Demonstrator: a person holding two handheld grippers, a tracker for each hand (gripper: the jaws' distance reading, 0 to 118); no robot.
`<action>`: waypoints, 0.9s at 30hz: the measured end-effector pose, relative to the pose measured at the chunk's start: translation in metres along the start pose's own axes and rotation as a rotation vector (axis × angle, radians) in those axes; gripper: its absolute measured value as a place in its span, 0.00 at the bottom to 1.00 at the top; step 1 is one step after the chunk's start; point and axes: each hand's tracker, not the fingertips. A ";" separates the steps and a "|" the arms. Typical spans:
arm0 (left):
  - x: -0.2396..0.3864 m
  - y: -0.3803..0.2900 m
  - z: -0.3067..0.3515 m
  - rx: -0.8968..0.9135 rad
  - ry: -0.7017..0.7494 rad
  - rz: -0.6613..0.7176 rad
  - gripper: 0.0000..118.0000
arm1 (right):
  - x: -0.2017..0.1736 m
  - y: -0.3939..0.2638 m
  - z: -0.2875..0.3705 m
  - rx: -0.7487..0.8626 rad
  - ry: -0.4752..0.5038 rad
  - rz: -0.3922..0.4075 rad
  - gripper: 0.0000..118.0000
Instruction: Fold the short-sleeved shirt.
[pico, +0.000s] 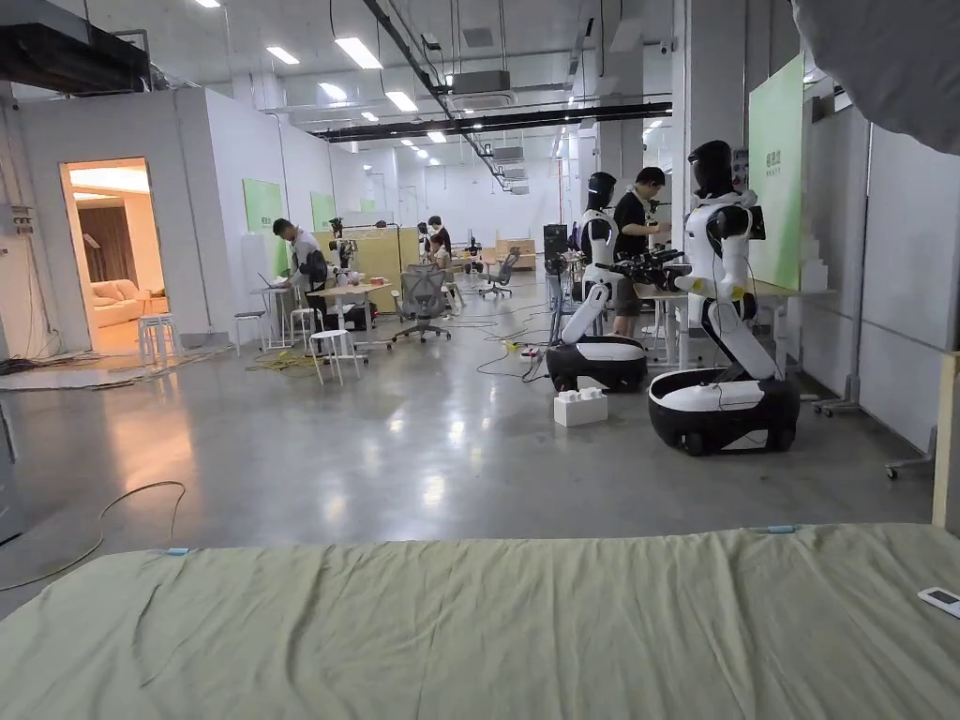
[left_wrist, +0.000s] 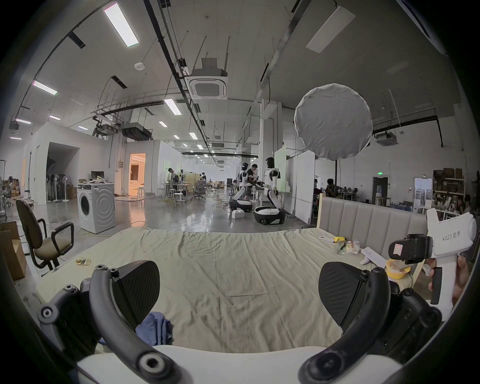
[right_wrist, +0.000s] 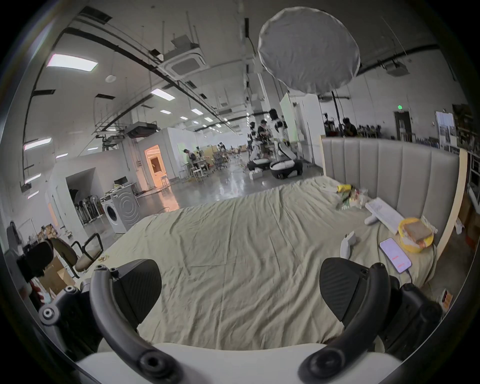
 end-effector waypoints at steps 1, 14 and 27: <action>0.000 -0.001 -0.001 -0.005 0.006 0.004 1.00 | -0.001 0.002 0.002 -0.011 0.002 -0.021 1.00; -0.008 -0.005 -0.003 -0.019 0.007 0.066 1.00 | 0.002 -0.002 -0.007 -0.073 -0.057 -0.104 1.00; 0.001 -0.024 -0.031 -0.145 -0.007 0.057 1.00 | -0.003 -0.020 -0.034 -0.091 -0.050 0.080 1.00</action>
